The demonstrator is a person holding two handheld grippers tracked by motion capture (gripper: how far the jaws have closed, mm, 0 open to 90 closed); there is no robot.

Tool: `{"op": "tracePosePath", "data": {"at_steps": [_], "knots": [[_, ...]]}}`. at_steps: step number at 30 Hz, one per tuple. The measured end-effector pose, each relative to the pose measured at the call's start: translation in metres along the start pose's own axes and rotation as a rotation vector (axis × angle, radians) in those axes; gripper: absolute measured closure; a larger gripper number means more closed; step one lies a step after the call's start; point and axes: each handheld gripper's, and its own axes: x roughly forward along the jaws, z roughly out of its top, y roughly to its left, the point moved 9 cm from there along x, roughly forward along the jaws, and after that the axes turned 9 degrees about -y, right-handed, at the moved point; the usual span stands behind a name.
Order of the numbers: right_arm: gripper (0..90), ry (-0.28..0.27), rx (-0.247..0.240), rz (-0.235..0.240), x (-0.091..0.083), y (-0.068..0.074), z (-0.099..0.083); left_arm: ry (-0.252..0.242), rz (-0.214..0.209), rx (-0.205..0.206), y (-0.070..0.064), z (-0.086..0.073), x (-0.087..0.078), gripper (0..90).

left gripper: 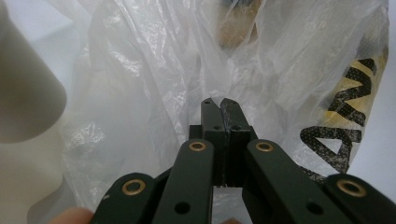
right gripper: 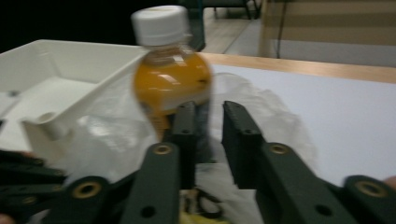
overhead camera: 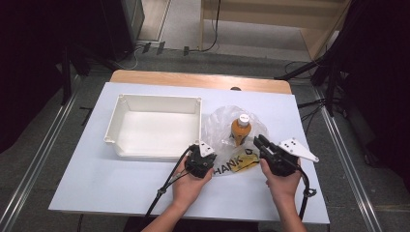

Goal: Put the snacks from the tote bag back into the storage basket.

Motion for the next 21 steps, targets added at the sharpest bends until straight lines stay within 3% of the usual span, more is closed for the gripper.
{"op": "tracePosePath", "data": {"at_steps": [1,6,9,12,15,18,21], "knots": [[90.0,-0.001,-0.011,0.017,0.001,0.007,0.001,-0.001,0.0,-0.001,0.0,0.0,0.0,90.0],[90.0,-0.006,-0.032,0.107,0.012,0.041,0.003,0.0,0.003,0.008,0.0,0.0,0.0,90.0],[90.0,0.035,-0.027,0.137,0.025,0.054,-0.008,0.0,0.003,0.011,0.0,0.0,0.0,90.0],[90.0,0.141,-0.039,0.124,0.042,0.054,-0.035,-0.003,-0.008,-0.003,-0.001,0.0,-0.001,90.0],[90.0,0.264,-0.008,0.102,0.053,0.046,-0.063,-0.025,-0.034,-0.013,-0.001,0.001,-0.004,87.0],[90.0,0.352,0.013,0.094,0.058,0.042,-0.081,-0.038,-0.051,-0.022,-0.001,0.002,-0.006,83.5],[90.0,0.378,0.008,0.089,0.06,0.042,-0.086,-0.059,-0.065,-0.021,-0.002,0.004,-0.008,78.1]]}}
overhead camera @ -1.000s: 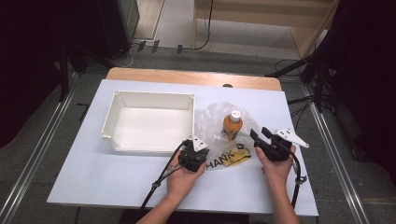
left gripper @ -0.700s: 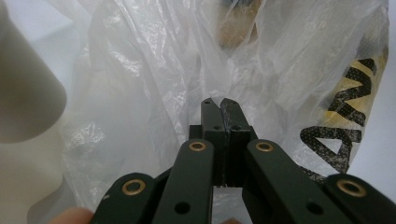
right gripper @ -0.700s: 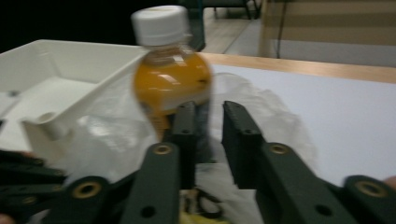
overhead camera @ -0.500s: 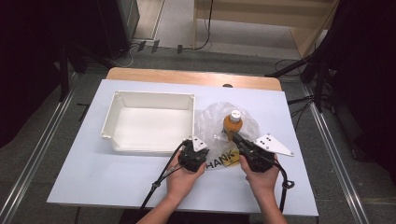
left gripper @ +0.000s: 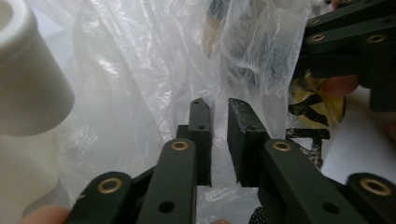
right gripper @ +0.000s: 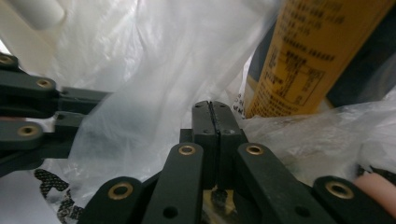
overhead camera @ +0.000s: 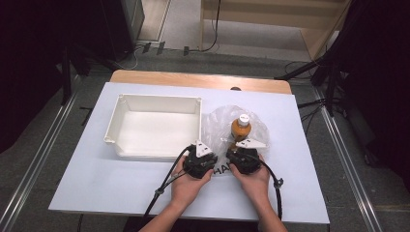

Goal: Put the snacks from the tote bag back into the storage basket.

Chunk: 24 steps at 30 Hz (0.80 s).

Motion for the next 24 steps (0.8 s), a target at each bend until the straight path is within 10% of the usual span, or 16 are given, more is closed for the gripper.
{"op": "tracePosePath", "data": {"at_steps": [11,15,18,24], "knots": [[90.0,0.044,0.013,-0.006,0.005,-0.001,-0.005,-0.225,-0.067,-0.04,-0.013,0.039,-0.029,35.5],[90.0,0.043,0.017,-0.007,0.004,-0.001,-0.005,-0.154,-0.061,0.028,-0.019,0.033,-0.019,24.2],[90.0,0.04,0.029,-0.005,0.004,-0.002,-0.005,-0.073,0.002,0.005,-0.01,0.021,-0.008,42.4],[90.0,-0.038,0.062,-0.007,-0.006,-0.006,0.001,0.043,-0.007,-0.043,0.001,0.002,0.004,85.4]]}}
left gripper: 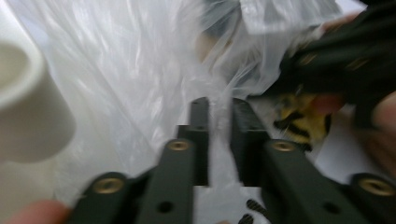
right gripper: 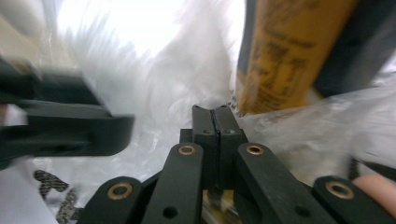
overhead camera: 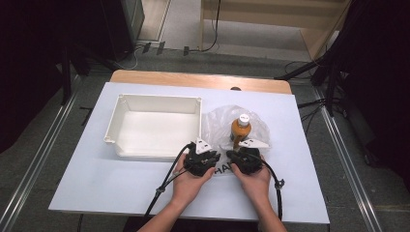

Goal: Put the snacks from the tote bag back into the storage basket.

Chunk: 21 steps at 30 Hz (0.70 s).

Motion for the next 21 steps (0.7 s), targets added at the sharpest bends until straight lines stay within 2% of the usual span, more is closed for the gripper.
{"op": "tracePosePath", "data": {"at_steps": [2,4,7,9,10,12,14,17,21], "knots": [[90.0,-0.047,0.0,-0.007,-0.008,-0.001,0.005,0.021,-0.004,-0.017,0.002,-0.002,0.002,89.7],[90.0,-0.1,-0.014,-0.017,-0.019,0.0,0.012,0.041,0.002,-0.024,0.004,-0.004,0.003,90.0],[90.0,-0.227,-0.048,-0.014,-0.041,0.009,0.034,0.043,0.01,-0.019,0.003,-0.005,0.004,90.0],[90.0,-0.31,-0.075,0.023,-0.054,0.02,0.05,0.04,0.015,-0.006,0.002,-0.005,0.004,90.0],[90.0,-0.33,-0.087,0.046,-0.056,0.027,0.055,0.038,0.014,-0.004,0.002,-0.005,0.004,90.0],[89.4,-0.298,-0.098,0.076,-0.048,0.037,0.054,0.038,0.01,0.002,0.001,-0.005,0.004,90.0],[89.7,-0.239,-0.107,0.068,-0.033,0.038,0.043,0.041,0.003,0.005,0.0,-0.006,0.003,90.0],[90.0,-0.143,-0.089,0.03,-0.011,0.031,0.025,0.026,-0.011,0.003,-0.001,-0.006,0.001,87.7],[90.0,-0.055,-0.071,-0.001,0.001,0.021,0.01,-0.022,-0.036,-0.007,-0.001,-0.002,-0.006,75.9]]}}
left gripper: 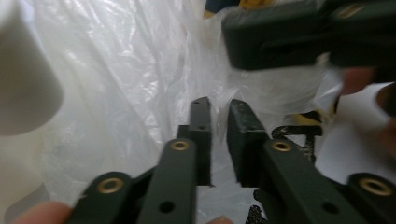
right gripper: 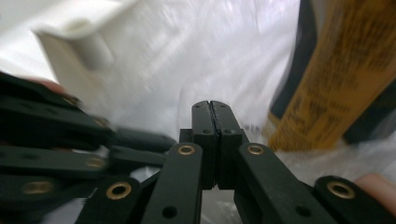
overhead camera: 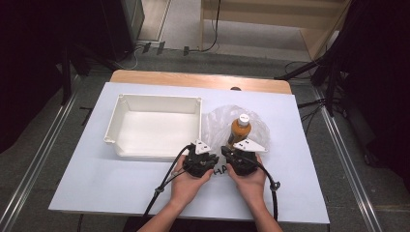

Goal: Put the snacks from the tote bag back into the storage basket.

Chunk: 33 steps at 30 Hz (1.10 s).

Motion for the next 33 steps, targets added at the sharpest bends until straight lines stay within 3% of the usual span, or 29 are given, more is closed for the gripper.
{"op": "tracePosePath", "data": {"at_steps": [3,6,8,10,13,15,18,20,22,29,33], "knots": [[90.0,0.07,0.032,-0.013,0.006,-0.006,-0.011,-0.048,-0.012,0.006,-0.001,0.004,-0.007,64.8],[90.0,0.107,0.05,-0.023,0.008,-0.008,-0.015,-0.101,-0.012,0.004,-0.003,0.013,-0.012,53.4],[90.0,0.129,0.051,-0.03,0.01,-0.008,-0.018,-0.122,-0.01,-0.002,-0.004,0.018,-0.013,51.3],[90.0,0.132,0.057,-0.029,0.01,-0.008,-0.018,-0.096,0.014,0.009,-0.002,0.017,-0.008,52.4],[90.0,0.123,0.07,-0.028,0.009,-0.009,-0.017,-0.033,0.036,0.007,0.003,0.008,0.001,60.9],[90.0,0.099,0.07,-0.027,0.006,-0.009,-0.015,0.012,0.037,0.008,0.004,0.001,0.005,67.7],[90.0,0.038,0.058,-0.009,-0.001,-0.008,-0.01,0.029,0.045,0.028,0.004,-0.001,0.006,77.7],[89.0,0.01,0.029,-0.018,-0.008,-0.009,-0.007,0.048,0.041,0.015,0.004,-0.004,0.007,83.9],[86.4,-0.033,0.037,-0.008,-0.015,-0.009,-0.001,0.05,0.037,0.008,0.004,-0.004,0.008,88.4],[70.7,-0.196,0.005,-0.063,-0.049,-0.015,0.035,0.048,0.057,0.031,0.003,-0.005,0.009,90.0],[61.2,-0.25,-0.001,-0.095,-0.062,-0.022,0.052,0.043,0.059,0.032,0.003,-0.005,0.009,90.0]]}}
